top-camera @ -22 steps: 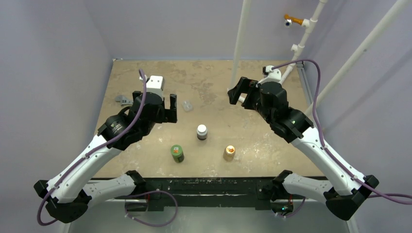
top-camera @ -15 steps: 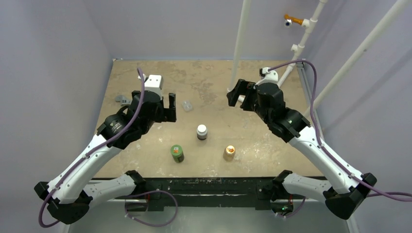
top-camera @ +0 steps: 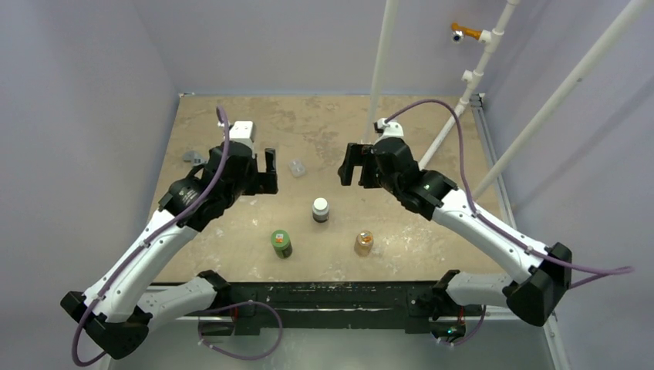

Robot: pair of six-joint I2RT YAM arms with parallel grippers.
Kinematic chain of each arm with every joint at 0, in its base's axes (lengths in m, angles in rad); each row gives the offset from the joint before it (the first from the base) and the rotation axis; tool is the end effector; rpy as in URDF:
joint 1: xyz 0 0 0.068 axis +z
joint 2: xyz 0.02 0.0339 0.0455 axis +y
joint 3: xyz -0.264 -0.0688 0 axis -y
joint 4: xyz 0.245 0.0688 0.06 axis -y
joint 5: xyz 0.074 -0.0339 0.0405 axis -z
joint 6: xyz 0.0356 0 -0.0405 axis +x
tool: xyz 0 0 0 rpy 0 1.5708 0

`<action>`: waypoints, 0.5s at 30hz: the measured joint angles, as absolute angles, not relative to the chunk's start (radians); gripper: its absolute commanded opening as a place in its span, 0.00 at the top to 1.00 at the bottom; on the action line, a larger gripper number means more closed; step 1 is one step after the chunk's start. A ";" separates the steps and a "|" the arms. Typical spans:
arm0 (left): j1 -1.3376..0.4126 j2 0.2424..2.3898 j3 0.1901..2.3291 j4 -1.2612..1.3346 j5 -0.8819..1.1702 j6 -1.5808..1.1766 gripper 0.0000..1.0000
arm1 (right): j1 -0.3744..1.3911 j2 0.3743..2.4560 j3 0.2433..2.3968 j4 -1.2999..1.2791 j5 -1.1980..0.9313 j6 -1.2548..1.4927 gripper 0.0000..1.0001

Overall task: Sort the pills into containers
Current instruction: Open the pill container at the center of the board.

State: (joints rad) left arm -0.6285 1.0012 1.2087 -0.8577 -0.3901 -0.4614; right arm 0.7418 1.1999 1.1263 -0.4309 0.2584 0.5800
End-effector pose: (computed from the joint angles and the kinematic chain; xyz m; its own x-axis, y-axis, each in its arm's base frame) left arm 0.1617 -0.1008 0.3803 -0.5715 -0.0936 -0.8152 0.0497 0.9877 -0.1482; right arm 0.2037 0.1743 0.3490 -0.5657 0.2003 -0.7999 -0.2131 0.9016 0.3764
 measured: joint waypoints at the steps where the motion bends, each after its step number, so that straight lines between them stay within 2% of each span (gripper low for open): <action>1: -0.619 1.001 1.199 -0.857 -0.384 -0.465 0.00 | 0.751 1.220 1.126 -0.429 0.254 0.580 0.04; 8: -0.500 1.065 1.179 -0.833 -0.325 -0.562 0.10 | 0.804 1.385 1.126 -0.420 0.244 0.583 0.05; 15: -0.485 1.394 1.243 -0.749 -0.336 -0.684 0.20 | 0.801 1.365 1.126 -0.425 0.291 0.595 0.04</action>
